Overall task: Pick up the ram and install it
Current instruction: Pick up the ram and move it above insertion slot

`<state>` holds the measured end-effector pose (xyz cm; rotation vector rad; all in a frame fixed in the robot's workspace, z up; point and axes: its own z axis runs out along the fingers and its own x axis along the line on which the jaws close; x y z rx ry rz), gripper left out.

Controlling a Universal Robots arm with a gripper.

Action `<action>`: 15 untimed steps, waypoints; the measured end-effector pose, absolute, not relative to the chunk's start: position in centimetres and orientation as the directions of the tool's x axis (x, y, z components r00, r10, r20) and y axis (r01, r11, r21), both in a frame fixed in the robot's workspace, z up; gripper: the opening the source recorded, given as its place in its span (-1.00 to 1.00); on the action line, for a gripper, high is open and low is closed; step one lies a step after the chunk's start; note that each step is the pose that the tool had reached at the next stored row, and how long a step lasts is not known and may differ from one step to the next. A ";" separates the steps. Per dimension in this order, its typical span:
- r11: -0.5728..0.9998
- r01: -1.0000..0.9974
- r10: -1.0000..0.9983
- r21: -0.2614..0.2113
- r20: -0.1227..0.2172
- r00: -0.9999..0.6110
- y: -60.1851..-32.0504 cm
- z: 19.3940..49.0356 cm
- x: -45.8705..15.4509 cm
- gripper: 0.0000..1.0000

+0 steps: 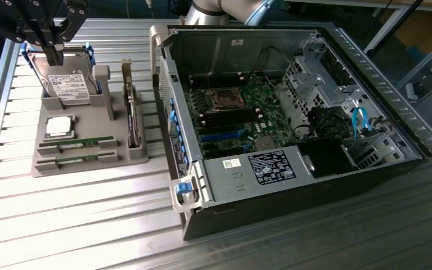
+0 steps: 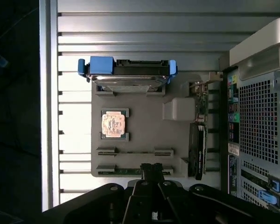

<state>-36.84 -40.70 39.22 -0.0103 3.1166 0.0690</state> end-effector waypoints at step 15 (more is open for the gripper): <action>0.949 -0.311 -0.311 0.044 -0.024 -0.950 -40.7 39.2 -36.8 -0.80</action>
